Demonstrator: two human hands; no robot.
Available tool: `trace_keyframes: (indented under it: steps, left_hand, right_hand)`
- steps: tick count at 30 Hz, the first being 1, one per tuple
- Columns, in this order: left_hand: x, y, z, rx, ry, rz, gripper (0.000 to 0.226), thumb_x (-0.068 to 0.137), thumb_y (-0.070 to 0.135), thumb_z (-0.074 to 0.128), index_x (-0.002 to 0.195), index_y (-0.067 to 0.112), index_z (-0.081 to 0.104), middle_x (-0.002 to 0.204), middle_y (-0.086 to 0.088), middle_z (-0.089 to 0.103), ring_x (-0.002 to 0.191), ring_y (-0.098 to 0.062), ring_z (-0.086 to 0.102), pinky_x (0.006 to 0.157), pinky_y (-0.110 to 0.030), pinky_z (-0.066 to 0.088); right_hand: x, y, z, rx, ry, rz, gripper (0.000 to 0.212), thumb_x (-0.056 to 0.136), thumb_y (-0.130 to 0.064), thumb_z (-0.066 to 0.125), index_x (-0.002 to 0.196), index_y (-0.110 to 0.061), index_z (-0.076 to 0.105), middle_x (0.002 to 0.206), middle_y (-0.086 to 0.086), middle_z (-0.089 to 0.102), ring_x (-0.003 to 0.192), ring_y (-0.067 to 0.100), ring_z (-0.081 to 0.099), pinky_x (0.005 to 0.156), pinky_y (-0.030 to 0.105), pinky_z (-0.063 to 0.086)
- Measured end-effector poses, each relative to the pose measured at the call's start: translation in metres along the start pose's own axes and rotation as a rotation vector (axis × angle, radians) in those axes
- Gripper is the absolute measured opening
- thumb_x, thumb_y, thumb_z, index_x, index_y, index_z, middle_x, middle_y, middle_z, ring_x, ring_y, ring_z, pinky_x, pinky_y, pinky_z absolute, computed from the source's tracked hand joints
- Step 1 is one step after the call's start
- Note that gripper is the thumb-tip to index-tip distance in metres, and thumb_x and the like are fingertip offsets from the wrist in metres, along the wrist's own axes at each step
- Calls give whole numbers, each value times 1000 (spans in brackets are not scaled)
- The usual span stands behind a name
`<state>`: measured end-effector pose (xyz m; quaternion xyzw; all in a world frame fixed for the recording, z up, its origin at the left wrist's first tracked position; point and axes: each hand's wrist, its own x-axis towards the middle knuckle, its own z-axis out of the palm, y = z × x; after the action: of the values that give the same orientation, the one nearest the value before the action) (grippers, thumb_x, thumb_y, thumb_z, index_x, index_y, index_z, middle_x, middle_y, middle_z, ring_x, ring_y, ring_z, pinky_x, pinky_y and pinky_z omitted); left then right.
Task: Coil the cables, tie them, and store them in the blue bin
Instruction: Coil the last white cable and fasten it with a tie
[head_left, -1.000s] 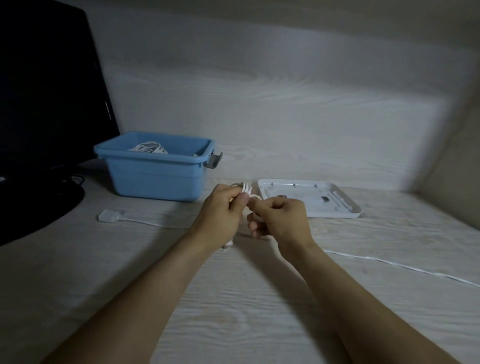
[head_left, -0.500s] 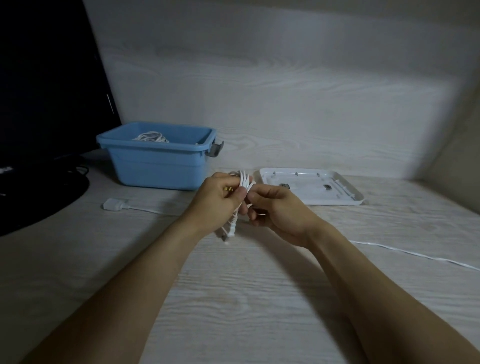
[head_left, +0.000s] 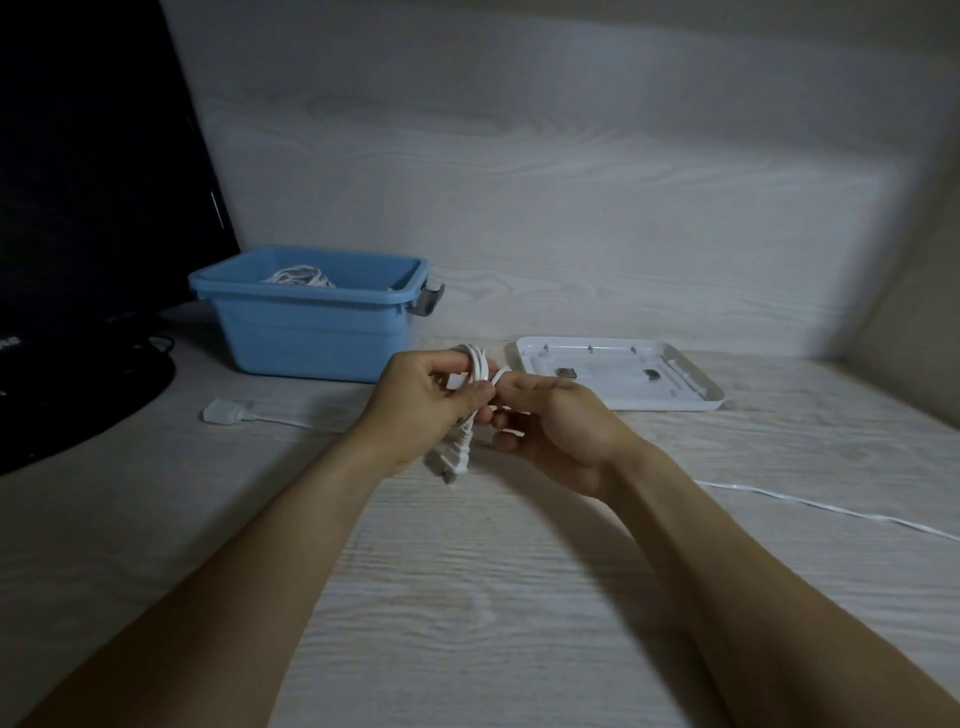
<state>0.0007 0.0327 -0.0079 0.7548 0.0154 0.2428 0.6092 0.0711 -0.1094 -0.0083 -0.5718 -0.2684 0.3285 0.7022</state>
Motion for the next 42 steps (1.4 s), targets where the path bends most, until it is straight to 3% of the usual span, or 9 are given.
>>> trace_keyframes:
  steps: [5,10,16,20,23,31,34,38,42]
  left_hand:
    - [1,-3,5,152,7,83,16,85,5,73,93,19,72,94,-7,71,74,-19,74,72,-30,60]
    - [1,-5,11,557,-29,167,22,88,-1,61,90,20,61,106,3,50,87,-8,58,80,-13,49]
    - [-3,-7,6,579,-188,156,40,89,-11,51,80,28,52,107,9,38,91,8,55,80,-4,42]
    - [0,-15,0,676,-124,276,32,86,-14,55,91,17,62,112,1,41,96,-11,51,87,-8,39]
    - [0,-15,-3,655,-52,352,18,88,-10,60,97,1,71,107,-2,48,94,-14,53,83,-2,36]
    - [-3,-4,0,595,115,517,34,75,-9,76,108,1,74,102,-7,71,88,-3,60,81,1,39]
    - [-2,-5,1,685,81,555,36,78,-9,71,112,1,72,106,-10,70,95,-11,62,87,-5,42]
    - [-3,-7,6,805,-51,482,32,84,-8,59,114,-1,69,118,-13,62,107,-25,59,96,-31,46]
    - [-6,-4,14,868,-85,330,29,95,0,50,121,3,60,131,-15,49,113,-28,53,93,-28,41]
  right_hand:
    - [1,-1,7,243,24,124,17,95,-8,42,97,-4,59,73,5,49,64,13,45,50,23,34]
    - [-1,5,10,148,-20,84,15,94,-22,58,101,-11,66,74,0,62,67,9,53,57,21,38]
    - [8,13,3,222,38,42,46,77,-18,71,114,4,56,81,13,64,66,13,55,60,18,48]
    - [8,14,2,210,33,20,18,77,-13,70,86,-1,60,78,10,67,61,10,54,57,16,49]
    - [7,13,3,204,26,11,18,73,-13,72,78,-4,57,80,11,66,63,10,57,53,16,47]
    - [9,6,6,242,53,-22,34,89,-11,64,118,2,51,100,23,54,72,16,49,56,21,45]
    - [8,7,6,169,94,-27,6,99,-6,53,99,-1,55,77,13,52,60,14,48,57,24,44]
    - [6,12,11,50,183,-29,15,102,-4,49,89,0,55,69,13,55,56,16,53,61,29,46]
    - [3,10,12,-39,235,-24,18,102,-4,49,89,5,58,68,12,55,57,17,53,59,27,47]
